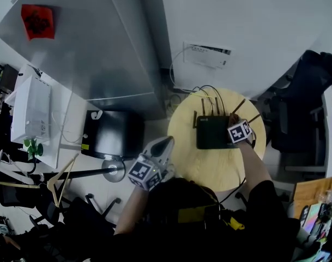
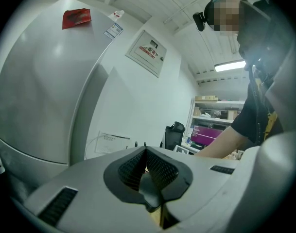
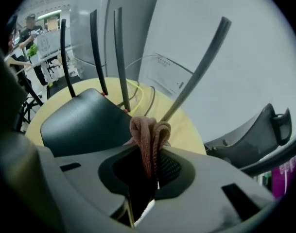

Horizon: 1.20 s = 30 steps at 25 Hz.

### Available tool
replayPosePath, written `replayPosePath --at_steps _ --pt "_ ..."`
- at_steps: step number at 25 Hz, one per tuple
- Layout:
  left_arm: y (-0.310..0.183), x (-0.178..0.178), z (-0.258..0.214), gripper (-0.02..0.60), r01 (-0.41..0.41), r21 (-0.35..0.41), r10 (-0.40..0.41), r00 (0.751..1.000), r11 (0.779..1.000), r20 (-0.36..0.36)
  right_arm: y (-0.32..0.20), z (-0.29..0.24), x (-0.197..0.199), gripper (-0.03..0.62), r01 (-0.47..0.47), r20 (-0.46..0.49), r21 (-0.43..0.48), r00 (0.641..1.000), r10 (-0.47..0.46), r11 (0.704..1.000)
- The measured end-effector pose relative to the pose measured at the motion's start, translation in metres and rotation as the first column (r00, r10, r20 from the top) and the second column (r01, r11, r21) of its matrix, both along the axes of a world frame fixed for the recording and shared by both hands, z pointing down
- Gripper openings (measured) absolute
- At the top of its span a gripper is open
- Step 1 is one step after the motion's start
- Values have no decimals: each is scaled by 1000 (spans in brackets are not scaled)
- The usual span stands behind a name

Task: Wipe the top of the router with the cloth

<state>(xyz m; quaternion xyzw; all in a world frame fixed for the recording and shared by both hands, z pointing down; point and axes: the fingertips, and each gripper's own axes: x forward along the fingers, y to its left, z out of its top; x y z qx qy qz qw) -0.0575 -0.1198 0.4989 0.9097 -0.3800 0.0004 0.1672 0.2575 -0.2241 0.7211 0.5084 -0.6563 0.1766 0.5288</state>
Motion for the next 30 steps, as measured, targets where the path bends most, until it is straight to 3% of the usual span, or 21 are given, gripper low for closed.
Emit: replayPosePath --at_steps 3,10,14,19,21,23,25,27,30 --pt "2 0 2 -8 -4 -4 4 1000 1000 3 7 -12 16 64 -2 -142 -6 990 1 1000" --pt "2 -8 0 -9 34 5 -34 999 999 8 9 -17 25 63 42 -342 9 939 -36 999" --pt "2 -10 -3 -9 41 -1 -41 999 999 4 9 -23 23 63 28 -328 64 945 -5 998" --pt "3 -6 2 -9 25 -4 -25 1000 1000 -1 6 -45 3 63 10 -155 195 988 21 981" --pt "2 -4 1 -9 17 3 -17 1000 1000 -9 9 -44 -15 63 11 -34 233 999 -3 973" --pt "2 -2 -1 -9 0 12 1 1000 1000 -11 15 -54 -47 63 2 139 251 990 -38 968" --pt "2 1 -4 -8 -14 17 14 1000 1000 -7 25 -64 -85 63 8 319 229 944 -83 973" --pt "5 3 -7 -8 -13 -2 13 1000 1000 -4 35 -68 -121 63 26 477 183 872 -112 983" --pt "8 0 -10 -8 -3 6 3 1000 1000 -4 48 -58 -160 63 34 624 89 777 -82 995"
